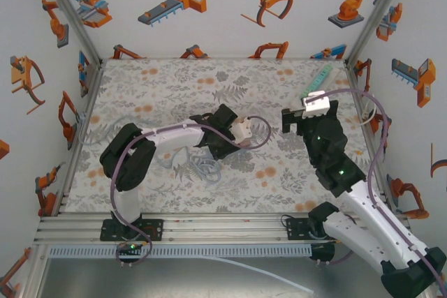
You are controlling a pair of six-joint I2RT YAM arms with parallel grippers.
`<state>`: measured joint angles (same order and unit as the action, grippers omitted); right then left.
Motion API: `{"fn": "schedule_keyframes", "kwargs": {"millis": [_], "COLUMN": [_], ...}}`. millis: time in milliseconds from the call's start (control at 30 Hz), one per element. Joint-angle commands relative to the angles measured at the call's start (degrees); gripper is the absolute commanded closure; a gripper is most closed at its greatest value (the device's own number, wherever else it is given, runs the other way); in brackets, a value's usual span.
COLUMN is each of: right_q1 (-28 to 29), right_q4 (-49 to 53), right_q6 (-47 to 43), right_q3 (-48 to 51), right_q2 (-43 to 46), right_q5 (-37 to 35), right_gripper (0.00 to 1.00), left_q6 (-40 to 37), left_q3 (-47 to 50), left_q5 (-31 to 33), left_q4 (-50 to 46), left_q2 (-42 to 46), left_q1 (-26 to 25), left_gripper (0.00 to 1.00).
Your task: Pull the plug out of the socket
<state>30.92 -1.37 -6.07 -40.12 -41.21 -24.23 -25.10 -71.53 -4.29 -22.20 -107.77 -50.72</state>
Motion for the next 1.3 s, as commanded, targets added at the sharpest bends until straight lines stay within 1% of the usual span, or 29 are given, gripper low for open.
{"fn": "schedule_keyframes", "kwargs": {"millis": [0,100,167,300,400,467,533,600,633,733,800,867,900,967,1000,1067,1133,1200,1267], "right_q1": [-0.24,-0.24,-0.24,-0.37,-0.94,-1.25,-1.71,-2.77,-3.61,-7.02,-8.48,-9.5,-9.75,-10.78,-11.4,-11.96,-11.97,-12.0,-11.94], "right_q4": [-0.39,-0.56,-0.74,-1.88,-0.6,0.75,0.83,0.96,1.45,4.69,8.07,12.37,14.09,19.66,23.36,33.03,41.17,45.87,49.62], "right_q6": [-1.23,-1.52,-2.84,-7.7,-10.37,-11.62,-12.5,-13.34,-13.72,-15.61,-18.13,-22.37,-24.51,-29.94,-32.39,-40.37,-47.59,-50.88,-53.83], "right_q3": [-0.69,-1.06,-1.43,-2.66,-5.56,-7.9,-9.19,-10.41,-11.39,-14.86,-17.77,-21.01,-22.38,-25.88,-27.73,-31.95,-35.44,-37.93,-39.75], "right_q2": [0.35,0.2,-0.16,-1.6,-3.94,-5.33,-6.37,-7.78,-8.75,-12.25,-14.83,-18.35,-19.96,-23.54,-25.11,-28.61,-31.88,-34.91,-38.25], "right_q5": [-1.1,-0.69,0.43,4.86,6.86,8.48,10.5,12.72,14.54,22.93,28.19,32.44,33.38,37.21,40.77,49.43,54.35,56.07,56.97], "right_gripper": [0.0,0.0,0.0,0.0,0.0,0.0,0.0,0.0,0.0,0.01,0.01,0.01,0.01,0.01,0.01,0.01,0.03,0.04,0.07], "left_q6": [-1.83,-1.75,-1.54,-0.98,1.35,3.79,6.65,10.55,13.04,22.97,31.48,42.35,47.23,55.59,57.91,62.59,67.89,71.89,74.05], "left_q3": [0.42,0.86,1.07,2.43,4.67,5.14,5.81,7.96,9.57,13.96,16.78,19.93,20.71,21.76,21.57,19.76,16.92,14.38,13.72], "left_q5": [-0.35,-0.58,-0.38,-0.83,-1.66,-0.24,0.37,1.36,2.13,8.71,12.54,16.39,17.45,17.32,17.37,18.72,20.6,20.25,17.84], "left_q4": [2.51,3.15,3.59,5.18,8.78,9.31,9.64,12.1,14.01,19.41,21.82,23.16,22.37,20.13,18.71,13.7,7.01,1.32,-0.67], "left_q2": [2.91,3.72,4.17,5.96,9.49,12.03,14.85,18.56,20.83,28.04,32.46,36.39,37.62,39.0,38.91,37.58,35.36,32.75,30.43], "left_q1": [-0.43,-0.52,-0.52,-0.53,-0.62,-0.52,-0.44,-0.35,-0.3,0.58,2.0,4.14,5.17,7.43,7.88,8.18,8.35,8.75,9.36], "left_gripper": [0.47,0.38,0.29,0.2,0.1,0.03,0.0,0.01,0.01,0.03,0.03,0.03,0.03,0.03,0.03,0.03,0.03,0.02,0.0]}}
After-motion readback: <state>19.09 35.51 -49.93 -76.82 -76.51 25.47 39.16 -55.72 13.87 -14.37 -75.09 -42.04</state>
